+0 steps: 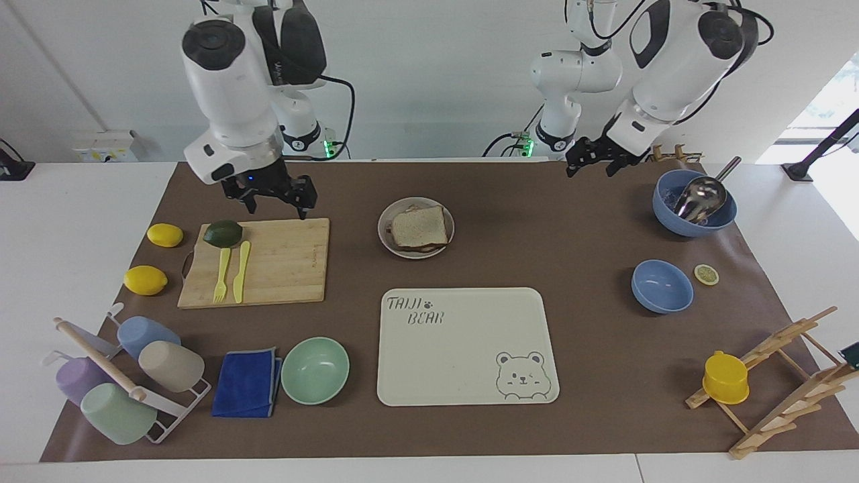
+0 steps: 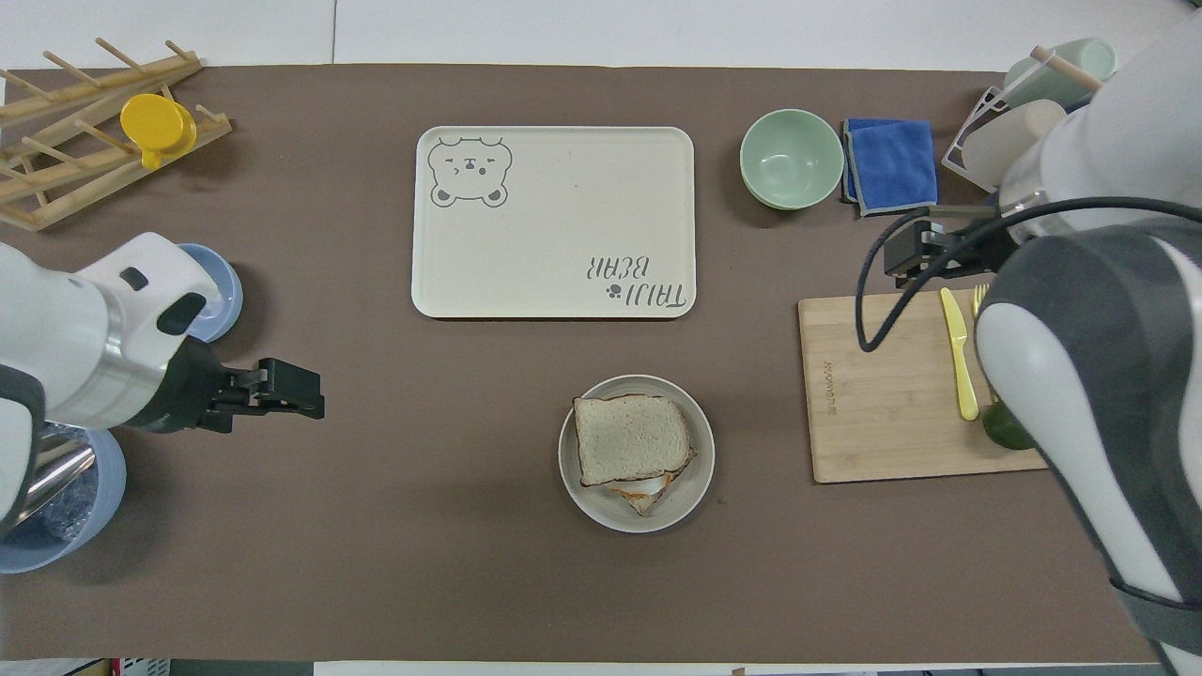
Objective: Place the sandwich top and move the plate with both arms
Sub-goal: 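Withdraw the right gripper while the left gripper reaches toward the plate, then grip the plate rim nearest the robot with the left gripper, then slide the plate with the left gripper onto the bear tray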
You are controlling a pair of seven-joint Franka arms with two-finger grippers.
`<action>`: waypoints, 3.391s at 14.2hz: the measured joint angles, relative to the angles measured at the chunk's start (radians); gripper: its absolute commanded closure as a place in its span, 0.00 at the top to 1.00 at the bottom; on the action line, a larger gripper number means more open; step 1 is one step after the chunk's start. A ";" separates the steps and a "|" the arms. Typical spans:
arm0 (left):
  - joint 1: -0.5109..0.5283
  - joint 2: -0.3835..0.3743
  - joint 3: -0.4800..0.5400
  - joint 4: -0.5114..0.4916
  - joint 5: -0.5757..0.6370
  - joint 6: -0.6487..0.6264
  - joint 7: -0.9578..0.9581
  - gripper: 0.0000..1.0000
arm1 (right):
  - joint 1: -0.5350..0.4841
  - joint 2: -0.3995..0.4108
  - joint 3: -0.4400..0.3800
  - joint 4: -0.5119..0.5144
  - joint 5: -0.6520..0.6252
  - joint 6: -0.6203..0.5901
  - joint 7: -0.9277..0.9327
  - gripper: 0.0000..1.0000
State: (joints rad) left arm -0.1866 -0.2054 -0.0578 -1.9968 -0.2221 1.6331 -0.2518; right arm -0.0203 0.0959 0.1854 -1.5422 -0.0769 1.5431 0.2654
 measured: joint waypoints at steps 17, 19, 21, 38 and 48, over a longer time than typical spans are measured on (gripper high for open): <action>-0.478 0.172 -0.003 -0.451 -0.401 0.837 -0.052 0.61 | 0.063 -0.126 -0.317 -0.089 0.055 -0.082 -0.350 1.00; -0.485 0.182 -0.003 -0.451 -0.424 0.853 -0.052 0.58 | 0.063 -0.127 -0.317 -0.088 0.055 -0.082 -0.350 1.00; -0.488 0.189 -0.002 -0.451 -0.435 0.873 -0.052 0.55 | 0.067 -0.126 -0.316 -0.089 0.055 -0.082 -0.350 1.00; -0.522 0.236 -0.003 -0.445 -0.510 0.958 -0.052 0.00 | 0.067 -0.126 -0.314 -0.095 0.057 -0.083 -0.350 1.00; -0.249 0.226 0.025 -0.242 -0.513 0.622 0.061 0.00 | 0.067 -0.126 -0.314 -0.095 0.057 -0.083 -0.350 1.00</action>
State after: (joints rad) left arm -0.4356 0.0208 -0.0331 -2.2387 -0.7351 2.2550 -0.1911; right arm 0.0464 -0.0303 -0.1285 -1.6371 -0.0203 1.4605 -0.0842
